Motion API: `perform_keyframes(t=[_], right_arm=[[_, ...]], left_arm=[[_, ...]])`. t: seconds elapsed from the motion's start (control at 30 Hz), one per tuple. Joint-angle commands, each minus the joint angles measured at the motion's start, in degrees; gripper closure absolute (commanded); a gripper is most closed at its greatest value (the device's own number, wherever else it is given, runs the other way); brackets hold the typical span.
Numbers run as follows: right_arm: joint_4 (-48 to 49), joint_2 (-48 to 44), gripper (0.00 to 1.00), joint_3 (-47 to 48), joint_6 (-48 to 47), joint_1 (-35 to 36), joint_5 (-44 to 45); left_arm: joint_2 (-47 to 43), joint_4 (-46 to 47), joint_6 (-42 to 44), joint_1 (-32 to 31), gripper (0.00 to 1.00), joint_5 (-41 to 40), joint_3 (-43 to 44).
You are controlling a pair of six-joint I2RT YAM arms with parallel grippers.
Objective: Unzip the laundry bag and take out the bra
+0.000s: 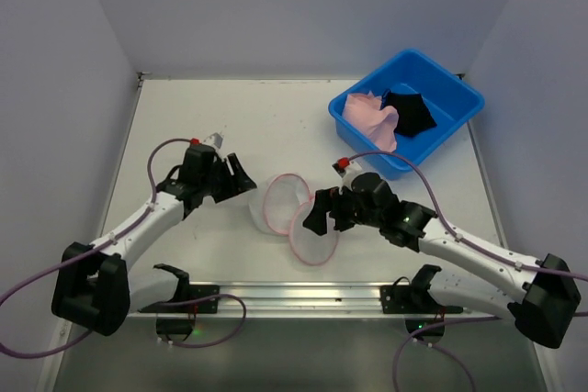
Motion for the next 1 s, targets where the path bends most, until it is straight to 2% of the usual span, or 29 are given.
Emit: perform_keyframes(t=[0.0,0.2,0.3,0.47,0.57,0.6,0.63,0.7,0.73,0.8,0.83,0.9,0.97], right_arm=[[-4.22,0.24,0.04,5.82,-2.59,6.73,7.23],[-16.61,9.82,0.04,16.01,0.64,17.99,15.85],[-21.62,16.76,0.04,20.32,3.1,21.95,19.1],[-26.2,25.12,0.05,23.23,5.31,23.55,22.09],[-27.17,28.19,0.15,24.19,5.31,23.81,23.94],[-27.69,28.9,0.19,24.63,5.75,23.73,25.86],[-28.57,29.6,0.31,24.98,6.1,23.73,26.92],[-28.66,30.75,0.42,25.16,6.02,23.73,27.89],[-28.49,30.84,0.58,25.25,5.93,23.81,28.59],[-28.83,30.75,0.75,25.86,5.14,23.73,28.6],[-29.01,30.4,0.91,27.17,4.96,23.73,28.43],[-29.71,28.91,0.99,29.11,3.39,23.73,27.29],[-30.77,28.64,1.0,34.02,1.9,23.64,26.32]], left_arm=[[5.09,1.74,4.62,0.51,0.36,1.88,3.41],[12.75,10.61,1.46,0.42,0.5,9.27,1.31],[14.33,12.82,0.49,-0.11,0.55,9.54,-0.19],[15.48,14.41,-1.26,-0.72,0.72,8.49,-2.82],[15.83,17.83,-2.41,-0.72,0.79,7.88,-4.93],[15.83,18.45,-2.67,-0.72,0.8,7.79,-5.29],[15.92,18.63,-2.85,-0.72,0.83,7.79,-5.81],[15.66,19.07,-3.55,-0.72,0.85,7.7,-6.25],[15.31,19.16,-3.64,-0.72,0.87,7.7,-6.52],[14.78,19.24,-3.99,-0.81,0.91,7.35,-6.69],[14.34,19.24,-4.17,-0.9,0.92,7.26,-6.78],[13.9,19.24,-4.52,-1.16,0.96,6.91,-6.78],[13.72,19.24,-5.13,-2.13,0.98,6.12,-6.43]])
